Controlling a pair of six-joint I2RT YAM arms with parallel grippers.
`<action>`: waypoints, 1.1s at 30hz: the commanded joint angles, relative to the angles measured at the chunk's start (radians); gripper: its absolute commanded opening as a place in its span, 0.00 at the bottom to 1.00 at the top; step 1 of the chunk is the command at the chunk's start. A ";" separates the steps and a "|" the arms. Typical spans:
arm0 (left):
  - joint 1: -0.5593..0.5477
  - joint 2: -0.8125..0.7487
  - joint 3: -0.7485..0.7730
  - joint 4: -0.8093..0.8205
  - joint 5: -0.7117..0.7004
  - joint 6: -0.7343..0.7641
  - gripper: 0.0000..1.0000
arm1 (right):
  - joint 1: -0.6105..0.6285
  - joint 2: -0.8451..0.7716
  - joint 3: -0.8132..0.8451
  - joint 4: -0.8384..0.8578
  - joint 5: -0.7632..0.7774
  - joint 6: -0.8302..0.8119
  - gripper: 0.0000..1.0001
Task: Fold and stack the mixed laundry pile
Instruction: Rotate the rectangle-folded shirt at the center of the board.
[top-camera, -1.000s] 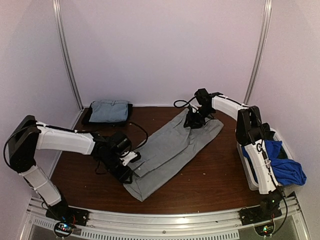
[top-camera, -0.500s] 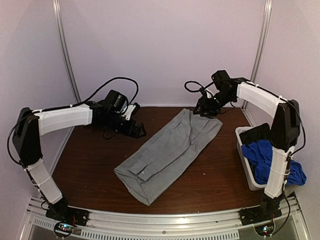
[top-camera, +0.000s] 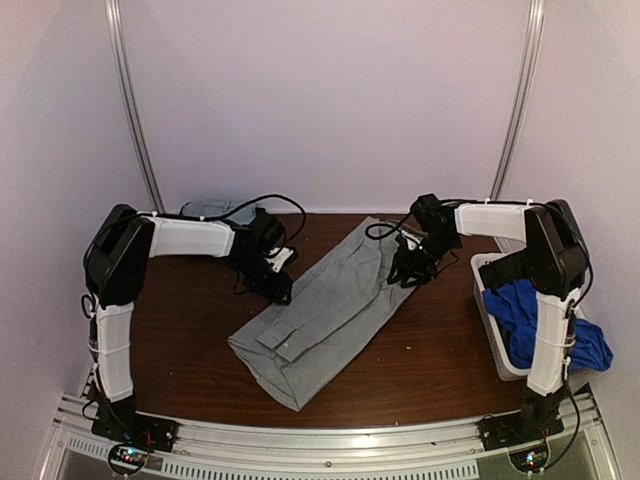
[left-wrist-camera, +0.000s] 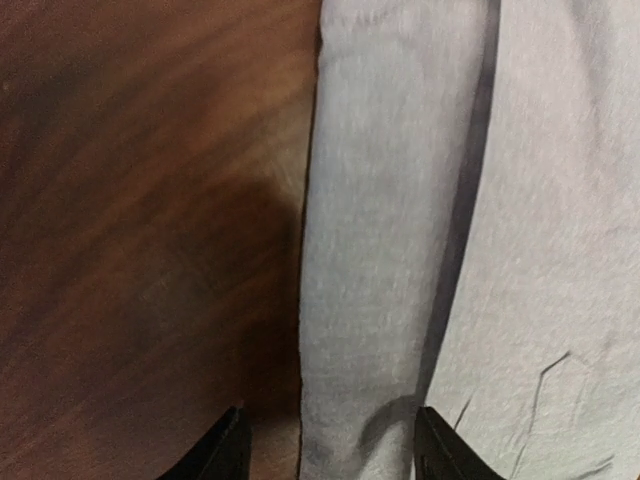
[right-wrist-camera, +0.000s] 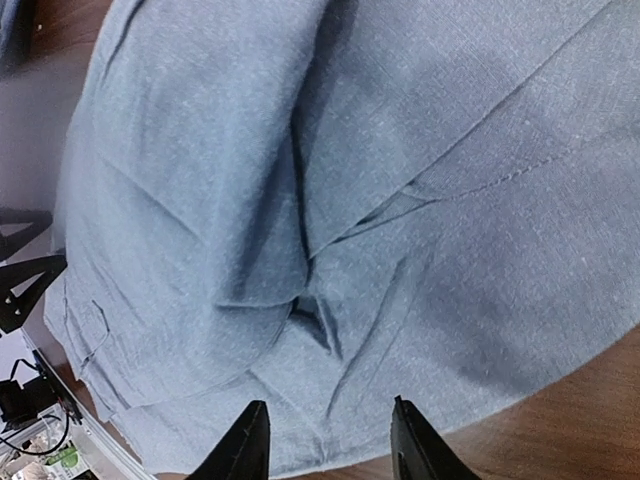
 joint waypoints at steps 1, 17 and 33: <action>-0.012 0.007 -0.061 -0.028 0.010 0.046 0.47 | 0.012 0.096 0.058 0.016 0.050 -0.014 0.42; -0.247 -0.362 -0.644 0.223 0.164 -0.354 0.20 | 0.101 0.572 0.741 -0.169 0.029 -0.116 0.40; 0.008 -0.299 -0.381 0.211 0.097 -0.274 0.41 | 0.059 0.202 0.320 -0.059 -0.032 -0.111 0.45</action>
